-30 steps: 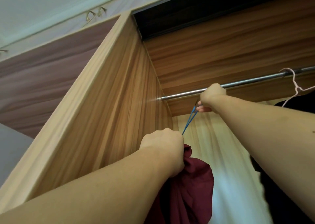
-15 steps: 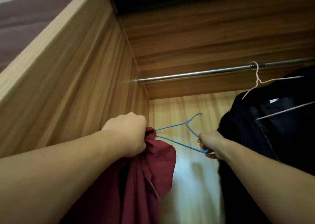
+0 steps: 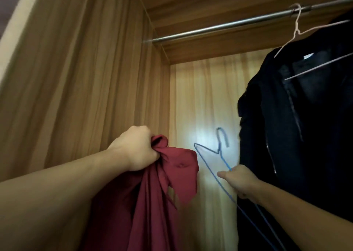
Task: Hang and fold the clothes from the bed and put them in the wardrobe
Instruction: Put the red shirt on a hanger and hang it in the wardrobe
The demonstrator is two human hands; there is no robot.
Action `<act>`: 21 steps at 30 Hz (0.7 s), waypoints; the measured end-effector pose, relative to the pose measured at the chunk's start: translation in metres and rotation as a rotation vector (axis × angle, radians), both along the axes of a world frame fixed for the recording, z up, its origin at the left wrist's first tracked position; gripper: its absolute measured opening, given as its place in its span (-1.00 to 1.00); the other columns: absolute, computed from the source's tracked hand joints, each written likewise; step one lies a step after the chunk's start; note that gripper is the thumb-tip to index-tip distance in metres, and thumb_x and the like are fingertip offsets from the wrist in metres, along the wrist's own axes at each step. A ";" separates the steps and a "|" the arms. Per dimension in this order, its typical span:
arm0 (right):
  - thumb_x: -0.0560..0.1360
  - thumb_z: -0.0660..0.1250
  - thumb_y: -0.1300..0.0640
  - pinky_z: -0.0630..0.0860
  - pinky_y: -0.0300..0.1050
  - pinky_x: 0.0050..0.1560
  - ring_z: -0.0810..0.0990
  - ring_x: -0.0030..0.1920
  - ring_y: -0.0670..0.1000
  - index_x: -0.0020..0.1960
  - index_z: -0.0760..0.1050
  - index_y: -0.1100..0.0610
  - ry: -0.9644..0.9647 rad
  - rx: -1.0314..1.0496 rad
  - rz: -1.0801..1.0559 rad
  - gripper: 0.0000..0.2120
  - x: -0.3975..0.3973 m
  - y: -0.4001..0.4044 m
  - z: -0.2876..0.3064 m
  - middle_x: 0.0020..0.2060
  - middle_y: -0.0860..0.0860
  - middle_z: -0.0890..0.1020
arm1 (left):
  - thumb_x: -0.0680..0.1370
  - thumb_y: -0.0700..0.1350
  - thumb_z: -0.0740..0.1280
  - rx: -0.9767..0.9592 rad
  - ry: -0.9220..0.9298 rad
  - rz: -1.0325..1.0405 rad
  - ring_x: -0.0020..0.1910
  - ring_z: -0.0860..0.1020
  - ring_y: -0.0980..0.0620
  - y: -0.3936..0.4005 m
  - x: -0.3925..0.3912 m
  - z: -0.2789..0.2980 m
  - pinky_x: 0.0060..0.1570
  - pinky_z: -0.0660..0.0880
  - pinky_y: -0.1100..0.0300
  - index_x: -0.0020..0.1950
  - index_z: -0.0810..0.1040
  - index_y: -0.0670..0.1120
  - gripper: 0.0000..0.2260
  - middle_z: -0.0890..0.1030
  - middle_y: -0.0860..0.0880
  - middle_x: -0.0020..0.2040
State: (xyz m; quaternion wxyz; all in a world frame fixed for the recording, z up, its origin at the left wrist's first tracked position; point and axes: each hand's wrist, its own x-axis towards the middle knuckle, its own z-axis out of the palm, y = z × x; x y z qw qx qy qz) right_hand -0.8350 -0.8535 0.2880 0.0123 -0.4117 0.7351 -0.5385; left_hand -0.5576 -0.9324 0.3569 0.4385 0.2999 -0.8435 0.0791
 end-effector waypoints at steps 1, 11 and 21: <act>0.46 0.37 0.07 0.16 -0.28 -0.54 0.22 -0.62 -0.01 -0.31 0.29 0.13 -0.023 -0.037 0.017 -0.69 0.003 0.005 -0.013 -0.56 0.04 0.28 | 0.40 -0.04 0.37 0.016 -0.009 -0.014 -0.40 0.51 -0.11 0.001 -0.001 -0.009 -0.39 0.45 0.10 -0.42 0.40 -0.12 -0.73 0.52 -0.05 -0.43; 0.27 0.41 -0.39 0.18 -0.31 -0.55 0.24 -0.53 -0.07 -0.43 0.47 -0.01 -0.564 -0.084 0.319 -0.54 0.145 0.095 -0.086 -0.49 -0.05 0.28 | 0.39 -0.09 0.37 0.204 0.005 -0.384 -0.49 0.27 0.02 0.040 -0.001 -0.104 -0.51 0.25 0.23 -0.45 0.29 -0.10 -0.68 0.33 0.03 -0.50; 0.50 0.31 0.19 0.02 -0.36 -0.56 0.11 -0.67 -0.07 -0.42 0.27 0.05 -0.356 -0.114 -0.173 -0.64 0.227 0.233 -0.101 -0.64 -0.02 0.21 | 0.30 -0.05 0.60 0.499 -0.321 -0.948 0.00 0.56 0.32 0.094 0.067 -0.183 -0.05 0.44 0.46 0.10 0.52 0.18 -0.55 0.60 0.22 0.04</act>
